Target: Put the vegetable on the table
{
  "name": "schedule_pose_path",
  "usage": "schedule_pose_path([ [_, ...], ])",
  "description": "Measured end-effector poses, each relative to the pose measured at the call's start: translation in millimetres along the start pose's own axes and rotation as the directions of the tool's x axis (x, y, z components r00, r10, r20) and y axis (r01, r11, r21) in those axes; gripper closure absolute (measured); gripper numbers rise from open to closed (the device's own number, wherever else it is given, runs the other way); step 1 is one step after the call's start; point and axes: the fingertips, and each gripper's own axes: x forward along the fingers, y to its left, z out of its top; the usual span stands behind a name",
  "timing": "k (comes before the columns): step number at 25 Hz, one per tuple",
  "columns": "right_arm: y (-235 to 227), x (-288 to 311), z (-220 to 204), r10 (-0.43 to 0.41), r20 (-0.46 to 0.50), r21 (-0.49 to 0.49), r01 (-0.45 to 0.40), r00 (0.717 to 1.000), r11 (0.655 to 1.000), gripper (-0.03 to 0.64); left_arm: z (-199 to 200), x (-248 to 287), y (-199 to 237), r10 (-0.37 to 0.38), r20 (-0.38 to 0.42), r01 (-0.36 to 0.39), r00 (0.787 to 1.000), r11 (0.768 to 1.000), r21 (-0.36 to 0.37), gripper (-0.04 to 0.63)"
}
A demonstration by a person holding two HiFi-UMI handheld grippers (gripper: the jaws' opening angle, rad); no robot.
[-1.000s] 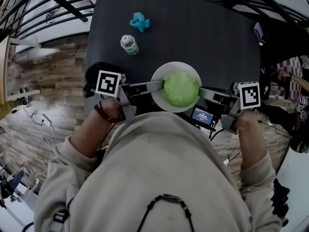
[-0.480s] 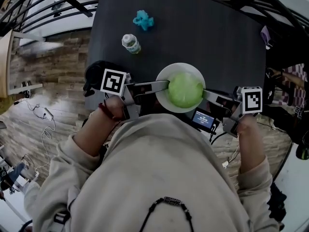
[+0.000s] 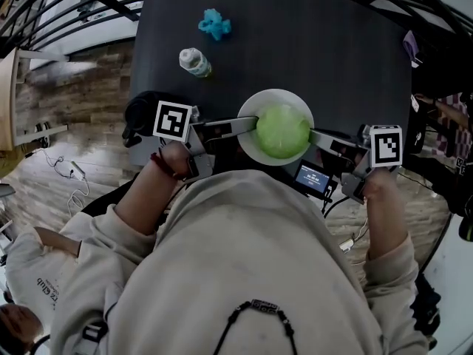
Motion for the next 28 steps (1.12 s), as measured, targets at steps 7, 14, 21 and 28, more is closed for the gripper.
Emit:
schedule_pose_path([
  [7,-14.1,2.5,2.2,0.016,-0.009,0.014,-0.016,1.0,1.0,0.592,2.3,1.3,13.7,0.026,0.017,-0.026,1.0,1.0,-0.009,0.555],
  [14,-26.6,5.3,3.8,0.018,-0.022,0.02,-0.017,1.0,1.0,0.592,3.9,-0.5,25.4,0.035,0.042,-0.035,0.998,0.999,-0.007,0.555],
  [21,-41.1,7.3,0.0,0.017,-0.029,0.011,-0.016,0.999,1.0,0.592,-1.4,-1.4,38.4,0.045,0.064,-0.044,0.997,0.999,-0.019,0.555],
  [28,-60.3,12.4,3.4,0.022,-0.048,0.006,-0.022,0.999,1.0,0.592,3.4,-0.2,62.2,0.067,0.066,-0.064,0.996,0.997,-0.035,0.555],
])
